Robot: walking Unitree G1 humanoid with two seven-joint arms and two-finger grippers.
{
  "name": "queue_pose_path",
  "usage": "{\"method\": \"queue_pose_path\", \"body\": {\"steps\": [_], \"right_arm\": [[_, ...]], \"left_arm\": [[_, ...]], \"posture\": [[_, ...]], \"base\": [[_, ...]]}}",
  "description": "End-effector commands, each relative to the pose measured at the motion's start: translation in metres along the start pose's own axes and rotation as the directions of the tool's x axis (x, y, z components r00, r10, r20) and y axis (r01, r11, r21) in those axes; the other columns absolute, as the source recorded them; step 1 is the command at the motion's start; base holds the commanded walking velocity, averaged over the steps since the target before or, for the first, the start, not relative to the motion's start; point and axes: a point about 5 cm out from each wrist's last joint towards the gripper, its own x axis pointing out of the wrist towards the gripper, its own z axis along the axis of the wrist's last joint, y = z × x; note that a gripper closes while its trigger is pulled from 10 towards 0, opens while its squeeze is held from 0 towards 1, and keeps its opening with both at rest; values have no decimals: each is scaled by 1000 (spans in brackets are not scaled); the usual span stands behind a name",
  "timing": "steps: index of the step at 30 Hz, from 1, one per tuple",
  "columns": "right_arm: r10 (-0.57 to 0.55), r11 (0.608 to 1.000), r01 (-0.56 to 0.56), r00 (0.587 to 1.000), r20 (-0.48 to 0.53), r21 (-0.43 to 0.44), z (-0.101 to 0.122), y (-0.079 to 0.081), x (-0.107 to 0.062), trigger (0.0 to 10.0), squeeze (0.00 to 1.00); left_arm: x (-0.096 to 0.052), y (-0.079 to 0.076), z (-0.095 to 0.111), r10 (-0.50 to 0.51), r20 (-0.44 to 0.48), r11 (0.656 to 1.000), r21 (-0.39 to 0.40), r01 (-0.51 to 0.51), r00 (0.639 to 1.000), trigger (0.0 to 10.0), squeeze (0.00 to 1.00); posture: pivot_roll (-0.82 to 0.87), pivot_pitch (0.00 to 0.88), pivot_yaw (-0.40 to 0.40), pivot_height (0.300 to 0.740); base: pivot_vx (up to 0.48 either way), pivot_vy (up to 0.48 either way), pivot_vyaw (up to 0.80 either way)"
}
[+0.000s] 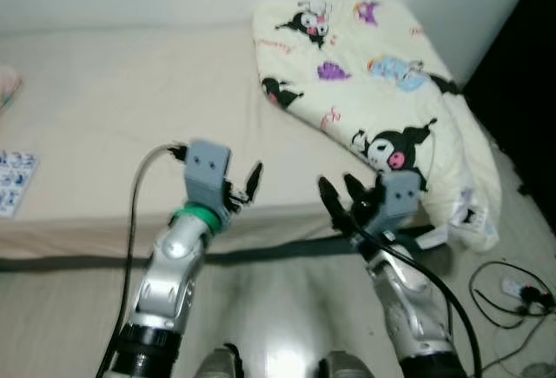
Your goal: Clean up the room
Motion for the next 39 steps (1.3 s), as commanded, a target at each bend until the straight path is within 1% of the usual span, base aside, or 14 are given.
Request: {"method": "queue_pose_path", "body": {"steps": [1,16,19,22,29,39], "right_arm": [[16,1000,-16,1000,-19,27,-6,7,-1,10000,0],[17,1000,-17,1000,-17,26,-6,7,0,10000,0],[18,1000,-17,1000,-16,26,-6,7,1,10000,0],[20,1000,-20,1000,-14,25,-5,7,1,10000,0],[21,1000,-21,1000,-11,23,-5,7,2,10000,0],[26,999,-26,1000,-10,18,-4,8,2,10000,0]], "left_arm": [[-4,6,-7,19,-31,1000,2,-19,999,10000,0],[-3,6,-7,20,-32,1000,2,-20,999,10000,0],[-2,8,-7,34,-43,999,-7,-35,999,10000,0],[0,8,-9,44,-57,999,-25,-45,997,10000,0],[0,9,-9,42,-53,999,-13,-43,998,10000,0],[0,7,-7,29,-36,1000,7,-29,999,10000,0]], "posture": [[-44,50,68,740],[-46,45,70,740],[-47,42,71,740],[-48,38,72,740],[-49,36,72,740],[-50,37,72,740]], "base": [[0,-394,0],[0,-386,0],[0,0,0],[0,452,0],[0,480,0],[0,0,0]]}}
